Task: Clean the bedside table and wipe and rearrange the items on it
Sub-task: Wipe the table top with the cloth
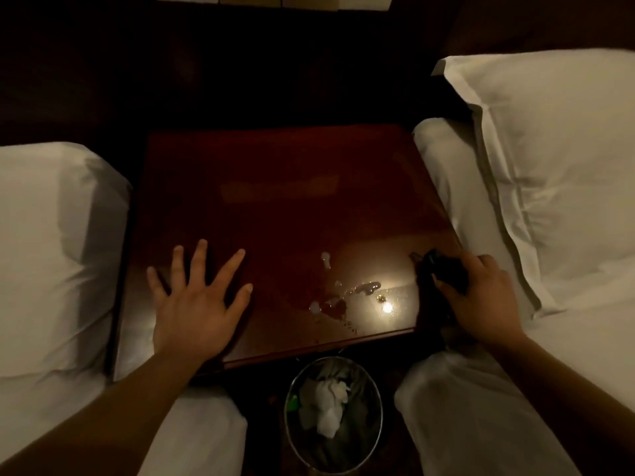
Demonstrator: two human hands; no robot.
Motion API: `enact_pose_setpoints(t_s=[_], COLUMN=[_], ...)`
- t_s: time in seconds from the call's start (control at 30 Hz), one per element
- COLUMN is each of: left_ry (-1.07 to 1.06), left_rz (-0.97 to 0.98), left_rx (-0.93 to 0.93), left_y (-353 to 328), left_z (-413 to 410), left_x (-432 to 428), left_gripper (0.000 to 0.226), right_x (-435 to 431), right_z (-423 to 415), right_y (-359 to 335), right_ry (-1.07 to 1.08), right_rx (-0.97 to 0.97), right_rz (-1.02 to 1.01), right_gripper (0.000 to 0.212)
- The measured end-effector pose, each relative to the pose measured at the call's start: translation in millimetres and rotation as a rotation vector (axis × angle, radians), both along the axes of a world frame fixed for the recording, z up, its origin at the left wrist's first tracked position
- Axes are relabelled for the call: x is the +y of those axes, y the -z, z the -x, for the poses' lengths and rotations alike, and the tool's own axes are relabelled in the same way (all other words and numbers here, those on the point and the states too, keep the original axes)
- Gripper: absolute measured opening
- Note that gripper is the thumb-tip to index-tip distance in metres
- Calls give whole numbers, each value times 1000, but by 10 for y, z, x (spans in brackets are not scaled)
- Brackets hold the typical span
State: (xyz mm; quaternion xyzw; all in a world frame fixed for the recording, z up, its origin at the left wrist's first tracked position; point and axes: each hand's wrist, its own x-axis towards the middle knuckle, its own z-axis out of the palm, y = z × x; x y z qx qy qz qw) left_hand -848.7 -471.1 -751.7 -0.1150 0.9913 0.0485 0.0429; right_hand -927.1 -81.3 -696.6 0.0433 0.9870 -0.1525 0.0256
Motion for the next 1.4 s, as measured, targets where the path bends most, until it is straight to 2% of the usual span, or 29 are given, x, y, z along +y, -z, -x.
enact_pose_setpoints(t_s=[0.1, 0.17, 0.23, 0.3, 0.37, 0.5, 0.57, 0.63, 0.73, 0.8, 0.93, 1.0, 1.07, 1.17, 1.23, 1.33, 1.4], left_ry=[-6, -7, -5, -10, -7, -9, -5, -13, -14, -10, -5, -9, -4, -8, -6, 0, -11], left_rz=[11, 12, 11, 6, 5, 3, -2, -6, 0, 7, 35, 39, 39, 43, 49, 52, 48], left_rx=[21, 25, 37, 46, 51, 53, 43, 43, 36, 39, 44, 37, 40, 47, 45, 37, 36], left_y=[-7, -5, -5, -10, -1, 3, -6, -30, -54, -41, -1, 1, -7, 7, 26, 38, 16], left_z=[1, 1, 3, 6, 1, 11, 7, -2, -8, 2, 15, 8, -3, -1, 12, 12, 11], left_x=[1, -3, 3, 7, 0, -2, 9, 22, 29, 15, 14, 9, 9, 1, -1, 0, 7], left_gripper=[62, 62, 61, 61, 61, 61, 61, 60, 61, 61, 60, 60, 60, 60, 59, 59, 60], right_x=[-178, -357, -519, -615, -597, -443, -513, -680, -764, -657, -624, -715, -816, -837, -741, -787, -889], right_z=[-125, -267, -404, -479, -346, 486, 600, 246, -584, -478, 455, 559, 177, -554, -299, 490, 601], right_y=[-54, -49, 45, 243, 400, 432, 383, 396, 434, 454, 349, 315, 355, 370, 390, 303, 298], right_ry=[42, -51, -190, -378, -456, -139, -73, -206, -539, -626, -262, -191, -301, -620, -671, -339, -211], right_rx=[97, 164, 181, 160, 144, 180, 180, 175, 70, 63, 89, 58, 76, 60, 49, 46, 33], right_rz=[176, 219, 148, -10, -90, -81, -77, -43, 27, 18, -57, -19, -44, -56, -44, -38, 5], right_gripper=[36, 35, 44, 53, 56, 51, 47, 45, 49, 49, 48, 51, 51, 49, 47, 47, 49])
